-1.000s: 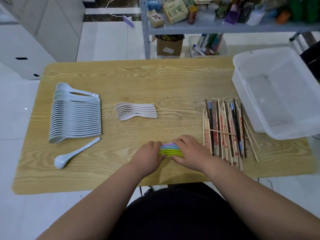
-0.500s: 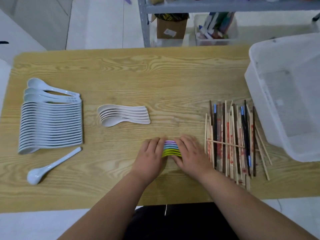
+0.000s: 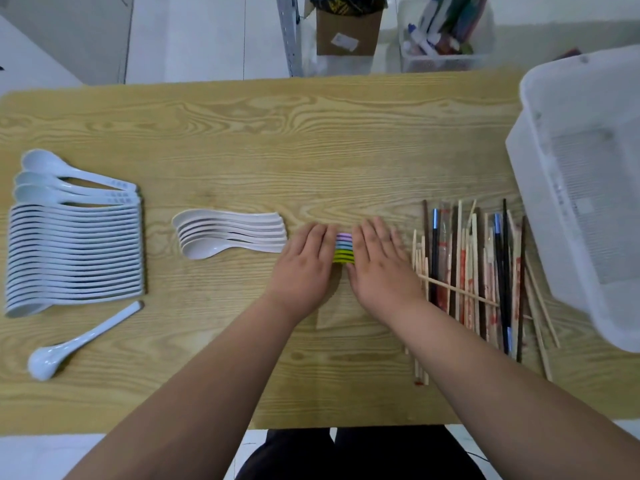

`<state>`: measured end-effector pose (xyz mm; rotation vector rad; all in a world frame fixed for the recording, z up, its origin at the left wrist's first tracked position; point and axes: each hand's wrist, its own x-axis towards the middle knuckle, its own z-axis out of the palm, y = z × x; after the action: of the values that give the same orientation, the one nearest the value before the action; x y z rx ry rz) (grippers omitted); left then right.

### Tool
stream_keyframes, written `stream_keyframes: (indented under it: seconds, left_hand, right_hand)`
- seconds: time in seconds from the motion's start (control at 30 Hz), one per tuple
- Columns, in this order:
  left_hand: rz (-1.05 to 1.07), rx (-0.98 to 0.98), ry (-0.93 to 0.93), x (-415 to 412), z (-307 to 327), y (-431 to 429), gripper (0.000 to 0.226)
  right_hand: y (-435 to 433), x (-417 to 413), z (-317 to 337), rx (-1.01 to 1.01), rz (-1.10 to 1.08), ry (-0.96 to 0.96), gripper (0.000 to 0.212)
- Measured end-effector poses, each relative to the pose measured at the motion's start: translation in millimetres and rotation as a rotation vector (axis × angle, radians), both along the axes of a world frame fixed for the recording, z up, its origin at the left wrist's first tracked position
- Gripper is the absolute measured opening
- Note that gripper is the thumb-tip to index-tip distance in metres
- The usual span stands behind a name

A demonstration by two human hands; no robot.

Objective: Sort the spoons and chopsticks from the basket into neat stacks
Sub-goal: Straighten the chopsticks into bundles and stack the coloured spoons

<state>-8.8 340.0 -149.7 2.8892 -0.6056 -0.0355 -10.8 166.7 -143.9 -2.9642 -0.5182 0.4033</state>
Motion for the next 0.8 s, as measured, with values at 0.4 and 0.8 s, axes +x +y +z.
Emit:
stream_keyframes:
  seconds: [0.4,0.8]
  left_hand:
    - [0.035,0.012,0.020,42,-5,2,0.051]
    - [0.045,0.030,0.036,47,0,3,0.051]
  right_hand:
    - [2,41,-1,0.039,0.002,-0.019,0.066]
    - [2,48,-1,0.072,0.010,0.002,0.062]
